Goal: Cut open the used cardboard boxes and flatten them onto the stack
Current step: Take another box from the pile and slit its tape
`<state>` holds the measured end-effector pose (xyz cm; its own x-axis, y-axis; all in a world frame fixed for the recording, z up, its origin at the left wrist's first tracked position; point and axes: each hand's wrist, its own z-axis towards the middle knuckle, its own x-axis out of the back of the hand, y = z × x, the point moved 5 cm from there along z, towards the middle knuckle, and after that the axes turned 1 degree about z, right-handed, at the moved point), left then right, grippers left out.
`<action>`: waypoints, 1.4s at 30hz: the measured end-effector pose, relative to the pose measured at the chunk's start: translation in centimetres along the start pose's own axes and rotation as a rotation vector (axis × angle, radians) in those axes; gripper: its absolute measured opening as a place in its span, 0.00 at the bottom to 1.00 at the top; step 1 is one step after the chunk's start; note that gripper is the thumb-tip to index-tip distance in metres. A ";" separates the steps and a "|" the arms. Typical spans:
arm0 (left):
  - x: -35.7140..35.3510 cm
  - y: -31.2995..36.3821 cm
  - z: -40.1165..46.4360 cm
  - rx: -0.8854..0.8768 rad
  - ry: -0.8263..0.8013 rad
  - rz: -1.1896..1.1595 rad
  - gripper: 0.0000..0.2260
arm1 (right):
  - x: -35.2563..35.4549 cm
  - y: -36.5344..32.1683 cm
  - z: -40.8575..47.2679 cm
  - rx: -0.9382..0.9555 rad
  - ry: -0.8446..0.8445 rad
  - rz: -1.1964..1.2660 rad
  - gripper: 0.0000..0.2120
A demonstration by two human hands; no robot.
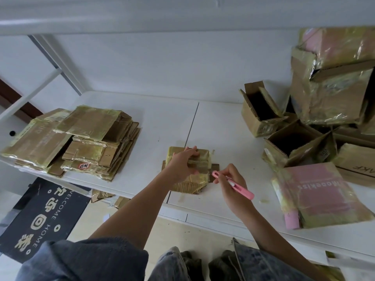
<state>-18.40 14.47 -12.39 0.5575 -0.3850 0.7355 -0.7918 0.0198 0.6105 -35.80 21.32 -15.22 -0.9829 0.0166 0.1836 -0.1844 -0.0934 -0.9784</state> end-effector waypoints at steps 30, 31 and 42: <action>0.1 1.3 -0.5 -0.076 -0.070 0.363 0.42 | 2.7 -1.8 1.6 0.036 0.091 -0.055 0.03; 0.1 1.5 -0.5 -0.103 -0.051 0.426 0.39 | 3.1 -1.6 1.9 0.083 0.098 -0.191 0.02; 3.6 -3.2 -4.0 -0.172 -0.010 0.298 0.33 | 1.7 3.6 3.7 -0.158 -0.278 -1.132 0.28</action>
<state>-12.92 16.71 -10.54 0.3051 -0.3477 0.8866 -0.8653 0.2875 0.4105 -38.11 17.30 -18.06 -0.2279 -0.2089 0.9510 -0.9697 -0.0401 -0.2411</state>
